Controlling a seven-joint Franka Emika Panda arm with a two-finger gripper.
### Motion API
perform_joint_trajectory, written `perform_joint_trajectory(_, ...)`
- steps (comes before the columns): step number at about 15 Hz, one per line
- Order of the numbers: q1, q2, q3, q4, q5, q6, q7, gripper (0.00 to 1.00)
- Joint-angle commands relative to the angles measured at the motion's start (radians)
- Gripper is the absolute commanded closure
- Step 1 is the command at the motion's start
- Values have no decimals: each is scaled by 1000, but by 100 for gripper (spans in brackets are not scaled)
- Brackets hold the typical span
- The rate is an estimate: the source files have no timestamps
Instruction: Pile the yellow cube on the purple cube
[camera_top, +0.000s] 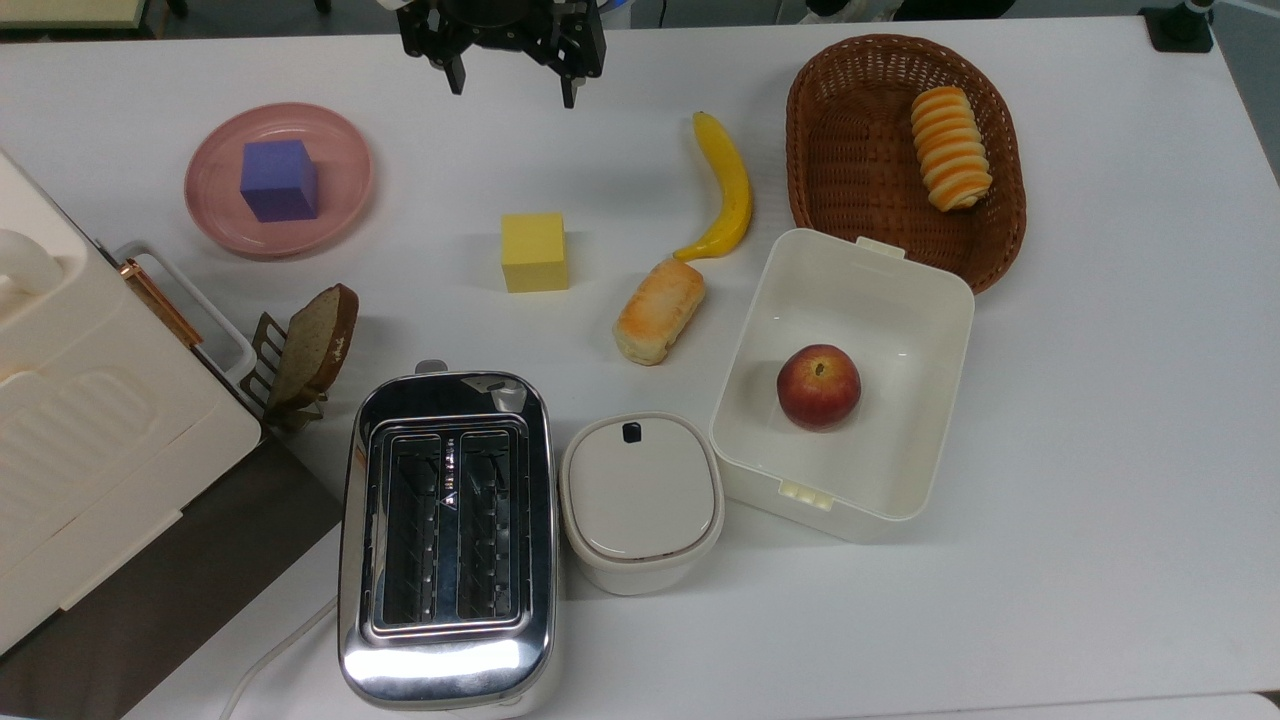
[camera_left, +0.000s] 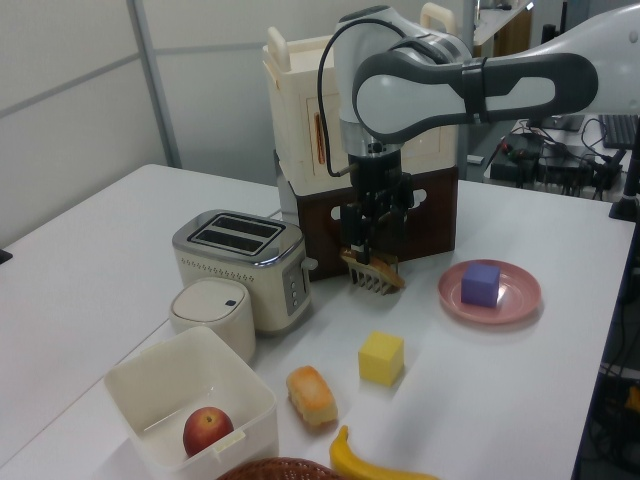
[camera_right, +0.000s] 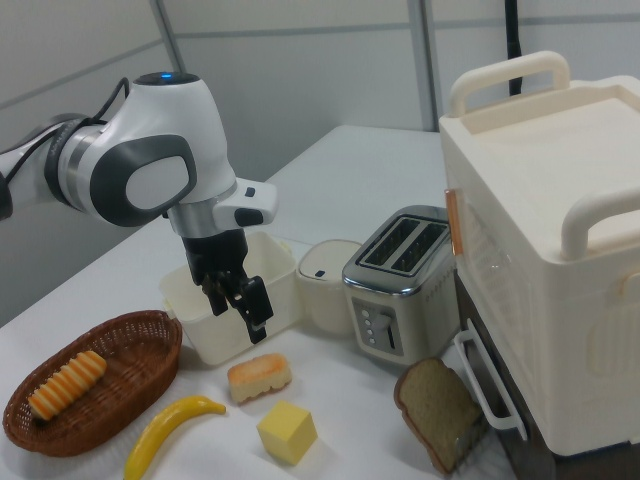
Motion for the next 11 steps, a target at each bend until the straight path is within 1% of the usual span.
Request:
perform_joint_trajectory(1, 9, -2, -10, 1, 8, -28, -18, 0)
perform_joint_trajectory(5, 12, -2, -12, -3, 6, -48, -38, 0)
perform_joint_trajectory(7, 11, 2, -13, -28, 3, -43, -66, 0)
perform_joint_trajectory(11, 9, 37, -15, -84, -44, -2, -94, 0)
